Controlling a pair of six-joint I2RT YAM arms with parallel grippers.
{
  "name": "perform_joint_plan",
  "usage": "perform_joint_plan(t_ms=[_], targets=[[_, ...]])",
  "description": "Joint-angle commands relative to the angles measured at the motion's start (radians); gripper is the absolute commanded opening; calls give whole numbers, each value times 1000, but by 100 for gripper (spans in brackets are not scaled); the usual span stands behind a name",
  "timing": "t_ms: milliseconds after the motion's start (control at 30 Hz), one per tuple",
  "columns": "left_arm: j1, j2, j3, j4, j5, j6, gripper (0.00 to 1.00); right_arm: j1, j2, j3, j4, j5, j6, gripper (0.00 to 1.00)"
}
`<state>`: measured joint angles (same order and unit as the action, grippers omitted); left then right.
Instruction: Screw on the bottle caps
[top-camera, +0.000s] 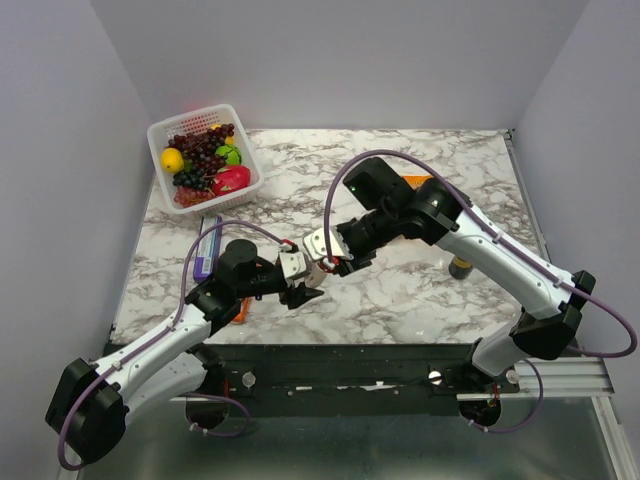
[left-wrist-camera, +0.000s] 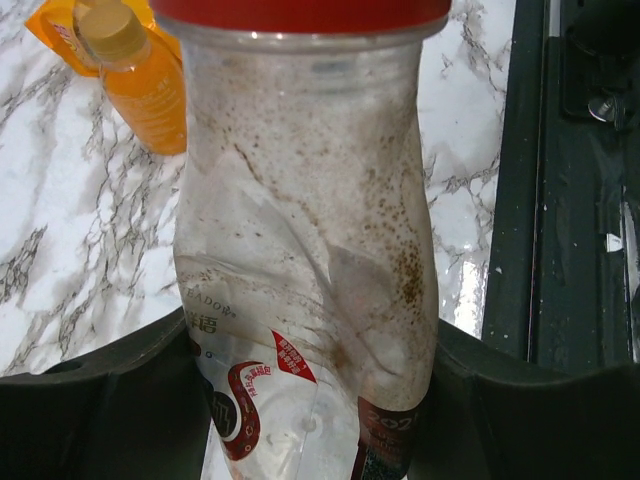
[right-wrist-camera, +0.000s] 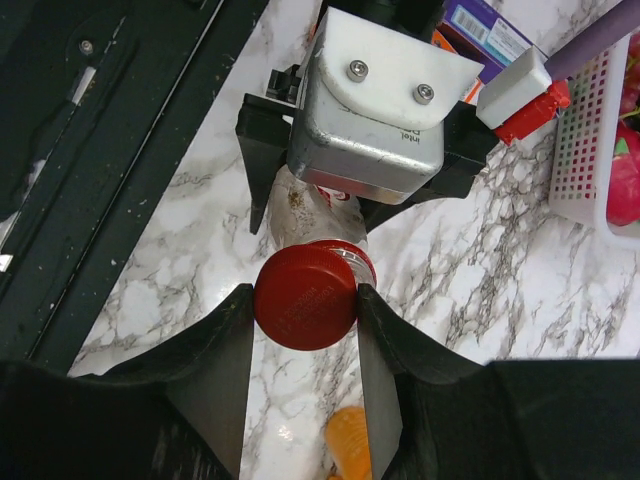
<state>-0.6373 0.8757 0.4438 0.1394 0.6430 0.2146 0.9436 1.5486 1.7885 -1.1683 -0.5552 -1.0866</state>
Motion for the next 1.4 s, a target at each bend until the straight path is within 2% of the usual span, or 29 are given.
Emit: perform_joint_plan(t_ms=[0, 267, 633, 867, 1133, 1333, 1367], targets=[[-2, 5, 38, 14, 47, 34, 0, 4, -4, -37, 33, 37, -23, 47], [-2, -1, 49, -21, 57, 86, 0, 6, -11, -66, 76, 103, -47, 47], [-7, -31, 27, 26, 35, 186, 0, 4, -16, -97, -8, 34, -148, 47], [-7, 49, 102, 63, 30, 123, 0, 6, 42, -48, -21, 46, -115, 46], [-13, 39, 95, 124, -49, 86, 0, 6, 114, 29, -8, 89, 54, 42], [-16, -6, 38, 226, -160, 54, 0, 4, 231, 143, -80, 66, 321, 40], [-16, -10, 36, 238, -184, 49, 0, 3, 252, 190, -93, 81, 406, 39]])
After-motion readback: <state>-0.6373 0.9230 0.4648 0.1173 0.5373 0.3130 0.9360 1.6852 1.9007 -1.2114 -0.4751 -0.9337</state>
